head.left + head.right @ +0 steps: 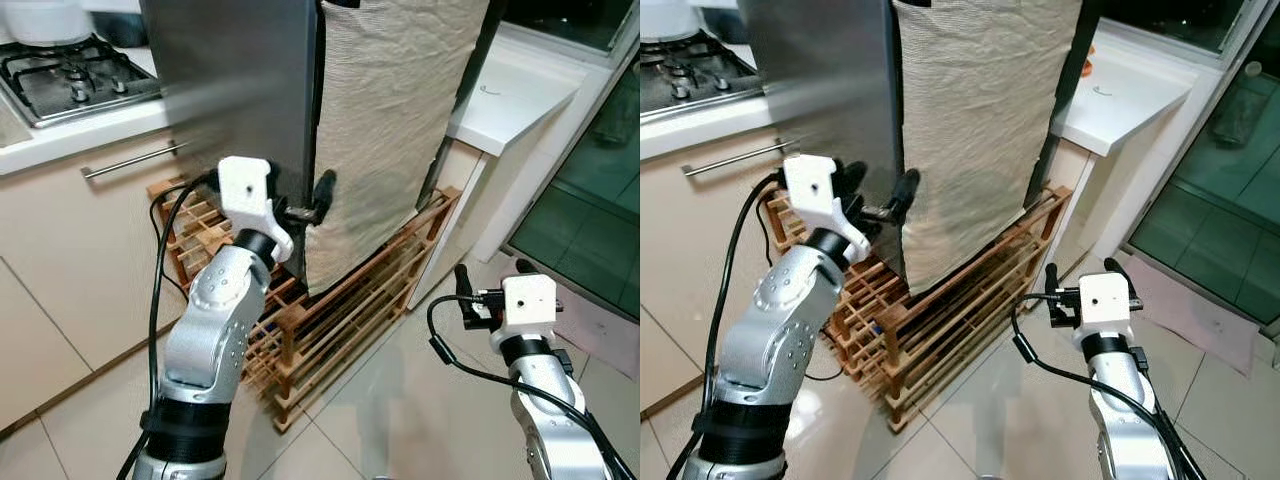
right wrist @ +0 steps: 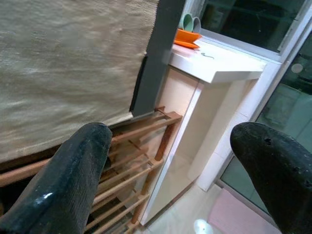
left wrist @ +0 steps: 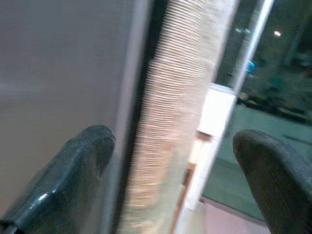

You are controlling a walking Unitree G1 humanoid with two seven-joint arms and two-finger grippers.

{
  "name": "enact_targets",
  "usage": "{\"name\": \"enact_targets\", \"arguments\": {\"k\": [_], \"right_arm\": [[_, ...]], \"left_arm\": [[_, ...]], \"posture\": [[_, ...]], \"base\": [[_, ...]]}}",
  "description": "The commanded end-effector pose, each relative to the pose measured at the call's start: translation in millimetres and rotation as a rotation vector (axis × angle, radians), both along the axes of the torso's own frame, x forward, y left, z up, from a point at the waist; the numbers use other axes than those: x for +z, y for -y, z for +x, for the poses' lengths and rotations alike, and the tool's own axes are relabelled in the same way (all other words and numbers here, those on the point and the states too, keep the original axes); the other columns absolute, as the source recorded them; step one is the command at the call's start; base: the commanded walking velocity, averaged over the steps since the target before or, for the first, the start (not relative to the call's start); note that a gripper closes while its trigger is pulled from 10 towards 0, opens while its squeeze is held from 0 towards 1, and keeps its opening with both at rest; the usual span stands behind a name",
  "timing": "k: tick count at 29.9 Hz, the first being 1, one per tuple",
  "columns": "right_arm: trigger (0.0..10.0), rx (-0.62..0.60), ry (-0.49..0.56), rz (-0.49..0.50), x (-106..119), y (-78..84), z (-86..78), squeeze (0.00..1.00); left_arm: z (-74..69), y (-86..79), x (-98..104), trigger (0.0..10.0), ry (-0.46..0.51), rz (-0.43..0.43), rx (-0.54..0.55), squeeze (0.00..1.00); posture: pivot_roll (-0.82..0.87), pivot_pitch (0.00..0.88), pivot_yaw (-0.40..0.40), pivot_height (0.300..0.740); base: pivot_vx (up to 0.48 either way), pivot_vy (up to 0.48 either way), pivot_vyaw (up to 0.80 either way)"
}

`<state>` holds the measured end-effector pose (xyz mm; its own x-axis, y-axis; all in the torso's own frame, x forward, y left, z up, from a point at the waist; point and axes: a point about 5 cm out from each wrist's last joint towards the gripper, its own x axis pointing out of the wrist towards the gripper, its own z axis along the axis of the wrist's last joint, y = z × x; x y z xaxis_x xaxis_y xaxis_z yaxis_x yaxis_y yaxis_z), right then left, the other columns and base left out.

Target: Restocking fridge

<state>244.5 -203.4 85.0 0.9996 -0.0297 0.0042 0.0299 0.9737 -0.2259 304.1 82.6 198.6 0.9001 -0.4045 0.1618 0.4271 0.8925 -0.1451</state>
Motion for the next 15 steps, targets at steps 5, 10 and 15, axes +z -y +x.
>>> {"name": "enact_targets", "arguments": {"k": [5,10,15], "right_arm": [[10.0,-0.002,0.016,-0.012,4,3.1,-3.3,0.09],[10.0,-0.001,0.012,-0.016,4,3.8,-4.4,0.09],[10.0,-0.010,0.001,-0.023,1,9.9,-5.8,0.09]], "left_arm": [[12.4,13.1,-7,10.0,-0.053,0.051,-0.051,0.00],[27.8,12.5,-15,10.0,-0.104,0.108,0.050,0.00],[31.2,4.0,-5,10.0,-0.069,0.087,0.132,0.00]], "posture": [[-0.05,0.000,-0.056,0.740],[-0.07,0.000,-0.055,0.740],[-0.08,0.000,-0.055,0.740]], "base": [[0.000,0.000,0.00],[0.000,0.000,0.00],[0.000,0.000,0.00]]}}
